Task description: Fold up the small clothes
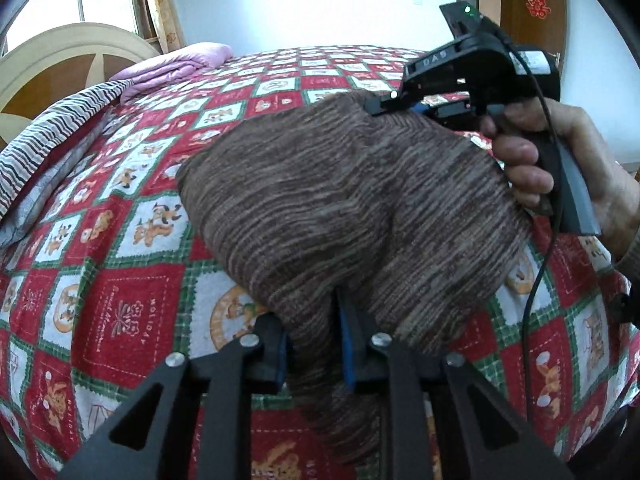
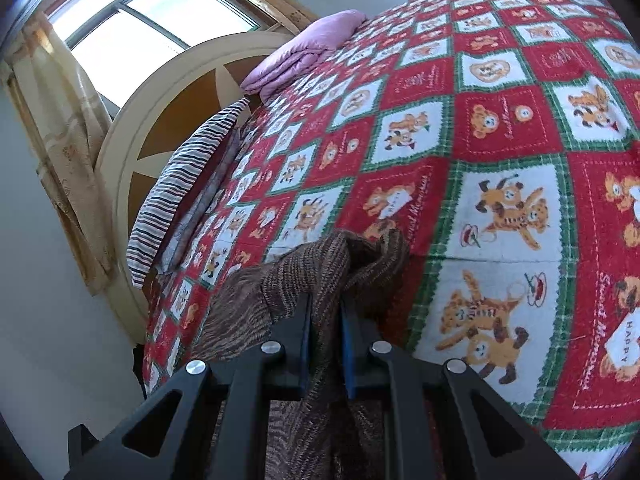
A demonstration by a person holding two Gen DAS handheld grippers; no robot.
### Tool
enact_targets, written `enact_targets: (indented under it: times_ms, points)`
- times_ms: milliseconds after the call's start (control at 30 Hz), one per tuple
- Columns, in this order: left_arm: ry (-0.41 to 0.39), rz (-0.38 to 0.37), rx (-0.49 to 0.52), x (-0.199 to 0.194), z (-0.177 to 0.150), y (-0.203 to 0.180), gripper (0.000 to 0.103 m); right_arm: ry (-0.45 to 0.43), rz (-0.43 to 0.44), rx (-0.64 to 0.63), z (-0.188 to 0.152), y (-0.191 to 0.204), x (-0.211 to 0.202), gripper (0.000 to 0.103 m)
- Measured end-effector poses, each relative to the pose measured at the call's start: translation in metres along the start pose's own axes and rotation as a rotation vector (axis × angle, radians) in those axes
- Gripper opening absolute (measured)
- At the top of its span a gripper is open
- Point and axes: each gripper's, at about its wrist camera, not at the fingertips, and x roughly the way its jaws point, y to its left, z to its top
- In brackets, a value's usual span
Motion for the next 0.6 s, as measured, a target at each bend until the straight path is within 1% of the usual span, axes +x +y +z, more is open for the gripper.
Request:
enact_targets:
  times_ms: [133, 233, 367, 400, 433, 467, 500, 533, 600]
  points:
    - [0.003, -0.002, -0.006, -0.001, 0.0, 0.0, 0.023, 0.038, -0.007, 0.028, -0.004, -0.01, 0.008, 0.014]
    - [0.005, -0.02, -0.033, -0.005, 0.002, 0.005, 0.024, 0.046, 0.0, 0.033, -0.007, -0.015, 0.011, 0.014]
    - [-0.013, -0.052, -0.07, -0.015, 0.01, 0.015, 0.026, 0.05, -0.004, 0.022, -0.008, -0.017, 0.011, 0.014]
    - [-0.017, -0.055, -0.073, -0.016, 0.012, 0.017, 0.027, 0.051, 0.003, 0.022, -0.008, -0.018, 0.01, 0.017]
    - [-0.02, -0.059, -0.075, -0.017, 0.014, 0.02, 0.027, 0.054, 0.016, 0.03, -0.008, -0.019, 0.008, 0.02]
    - [-0.021, -0.066, -0.08, -0.017, 0.017, 0.022, 0.028, 0.058, 0.022, 0.039, -0.009, -0.021, 0.005, 0.025]
    - [-0.018, -0.079, -0.088, -0.017, 0.019, 0.025, 0.029, 0.061, 0.018, 0.053, -0.01, -0.023, 0.0, 0.045]
    - [-0.014, -0.089, -0.095, -0.016, 0.02, 0.027, 0.031, 0.057, 0.004, 0.072, -0.013, -0.027, -0.01, 0.062]
    - [-0.001, -0.107, -0.105, -0.015, 0.02, 0.027, 0.04, 0.042, 0.013, 0.072, -0.019, -0.029, -0.027, 0.063]
